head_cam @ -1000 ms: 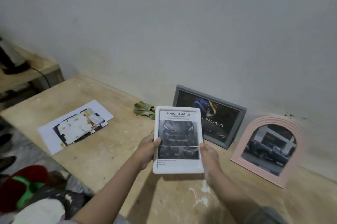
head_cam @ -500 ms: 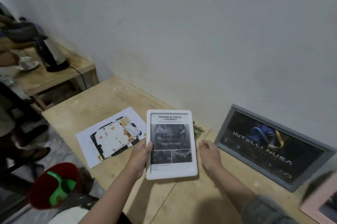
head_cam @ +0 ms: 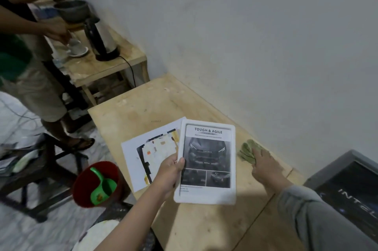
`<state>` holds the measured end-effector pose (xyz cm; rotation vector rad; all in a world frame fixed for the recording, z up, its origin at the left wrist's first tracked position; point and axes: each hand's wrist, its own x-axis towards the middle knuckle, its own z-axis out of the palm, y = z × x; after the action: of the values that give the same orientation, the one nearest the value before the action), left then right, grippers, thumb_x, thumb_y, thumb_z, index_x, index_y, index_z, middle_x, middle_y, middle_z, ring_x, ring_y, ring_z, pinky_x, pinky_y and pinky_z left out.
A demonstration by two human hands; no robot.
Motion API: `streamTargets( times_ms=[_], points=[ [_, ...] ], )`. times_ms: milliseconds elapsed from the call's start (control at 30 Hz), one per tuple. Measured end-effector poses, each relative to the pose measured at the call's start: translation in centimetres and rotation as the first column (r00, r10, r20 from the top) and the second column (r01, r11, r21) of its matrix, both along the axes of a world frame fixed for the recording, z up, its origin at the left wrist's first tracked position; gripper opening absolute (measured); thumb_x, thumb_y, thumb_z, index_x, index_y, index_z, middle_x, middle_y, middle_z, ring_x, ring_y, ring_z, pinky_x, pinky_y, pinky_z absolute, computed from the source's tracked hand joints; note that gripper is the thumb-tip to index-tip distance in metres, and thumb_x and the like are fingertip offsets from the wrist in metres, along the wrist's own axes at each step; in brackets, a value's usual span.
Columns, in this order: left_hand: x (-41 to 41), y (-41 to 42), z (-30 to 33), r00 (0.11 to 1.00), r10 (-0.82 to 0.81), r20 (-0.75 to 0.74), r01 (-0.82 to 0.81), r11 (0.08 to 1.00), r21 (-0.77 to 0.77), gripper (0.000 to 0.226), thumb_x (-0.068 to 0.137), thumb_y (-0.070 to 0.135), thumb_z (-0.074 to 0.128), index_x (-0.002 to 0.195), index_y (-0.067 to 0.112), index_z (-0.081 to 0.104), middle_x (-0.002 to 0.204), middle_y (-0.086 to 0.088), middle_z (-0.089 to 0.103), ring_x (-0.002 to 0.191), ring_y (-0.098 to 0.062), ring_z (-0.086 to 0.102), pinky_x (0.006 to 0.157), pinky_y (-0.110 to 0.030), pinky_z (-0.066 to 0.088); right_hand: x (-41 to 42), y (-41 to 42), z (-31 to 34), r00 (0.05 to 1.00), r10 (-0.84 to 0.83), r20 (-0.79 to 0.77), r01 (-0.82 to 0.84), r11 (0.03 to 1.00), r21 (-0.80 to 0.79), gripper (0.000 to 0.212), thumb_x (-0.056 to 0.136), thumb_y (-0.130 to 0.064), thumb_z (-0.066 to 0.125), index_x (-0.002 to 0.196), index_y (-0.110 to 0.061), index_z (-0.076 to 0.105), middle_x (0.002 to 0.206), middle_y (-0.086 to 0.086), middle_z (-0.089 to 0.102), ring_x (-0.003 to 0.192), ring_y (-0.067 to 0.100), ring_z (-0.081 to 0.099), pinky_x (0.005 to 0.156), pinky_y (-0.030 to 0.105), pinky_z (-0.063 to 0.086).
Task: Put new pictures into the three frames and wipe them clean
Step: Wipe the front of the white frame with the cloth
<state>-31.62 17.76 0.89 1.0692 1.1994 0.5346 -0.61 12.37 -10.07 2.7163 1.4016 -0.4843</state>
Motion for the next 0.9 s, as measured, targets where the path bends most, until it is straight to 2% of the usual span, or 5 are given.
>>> streamTargets(
  times_ms=[267,500,600,733,900],
  points=[
    [0.3,-0.1,-1.2,0.999,0.04,-0.001,-0.04,0.998,-0.047,0.024,0.101,0.013,0.042,0.108,0.004,0.063,0.103,-0.016,0.072,0.095,-0.032,0.07,0.076,-0.037,0.057,1.3,0.8,-0.5,0.991,0.025,0.134,-0.043,0.991,0.13,0.061,0.079,-0.005,0.044,0.136,-0.028,0.043,0.111,0.006,0.064,0.098,0.027,0.058,0.085,0.037,0.048],
    [0.6,-1.6,-0.9,0.997,0.013,-0.071,-0.014,1.0,-0.017,0.025,0.101,0.016,0.041,0.107,0.009,0.065,0.101,-0.012,0.073,0.091,-0.028,0.07,0.07,-0.033,0.054,-1.3,-1.0,6.2,0.964,0.049,-0.263,0.134,0.763,0.632,0.036,0.081,-0.008,0.044,0.114,-0.01,0.059,0.098,0.008,0.063,0.096,0.034,0.06,0.074,0.031,0.044],
    [1.3,-2.8,0.0,0.998,0.006,-0.069,-0.006,1.0,-0.005,0.024,0.101,0.015,0.042,0.103,0.009,0.064,0.098,-0.012,0.072,0.087,-0.026,0.069,0.065,-0.03,0.053,-2.8,-2.6,9.2,0.973,0.178,-0.147,-0.003,0.648,0.762,0.053,0.081,-0.019,0.039,0.129,0.001,0.051,0.13,0.018,0.055,0.119,0.031,0.053,0.098,0.035,0.039],
    [2.7,-5.4,1.8,0.996,-0.071,-0.06,0.075,0.995,0.067,0.022,0.101,0.014,0.042,0.099,0.01,0.064,0.098,-0.01,0.068,0.082,-0.02,0.063,0.065,-0.026,0.049,-3.7,-5.0,11.4,0.926,0.323,0.195,-0.339,0.483,0.807,0.054,0.08,-0.006,0.04,0.134,-0.002,0.048,0.138,0.015,0.051,0.123,0.026,0.051,0.103,0.026,0.037],
    [4.0,-9.5,3.7,0.989,-0.149,0.003,0.146,0.976,0.163,0.024,0.101,0.01,0.041,0.101,0.009,0.065,0.094,-0.009,0.07,0.085,-0.026,0.066,0.065,-0.019,0.05,-3.7,-9.2,12.6,0.77,0.47,0.432,-0.637,0.517,0.572,0.082,0.055,0.013,0.073,0.132,-0.001,0.048,0.138,0.02,0.049,0.125,0.034,0.049,0.106,0.043,0.039]
  ],
)
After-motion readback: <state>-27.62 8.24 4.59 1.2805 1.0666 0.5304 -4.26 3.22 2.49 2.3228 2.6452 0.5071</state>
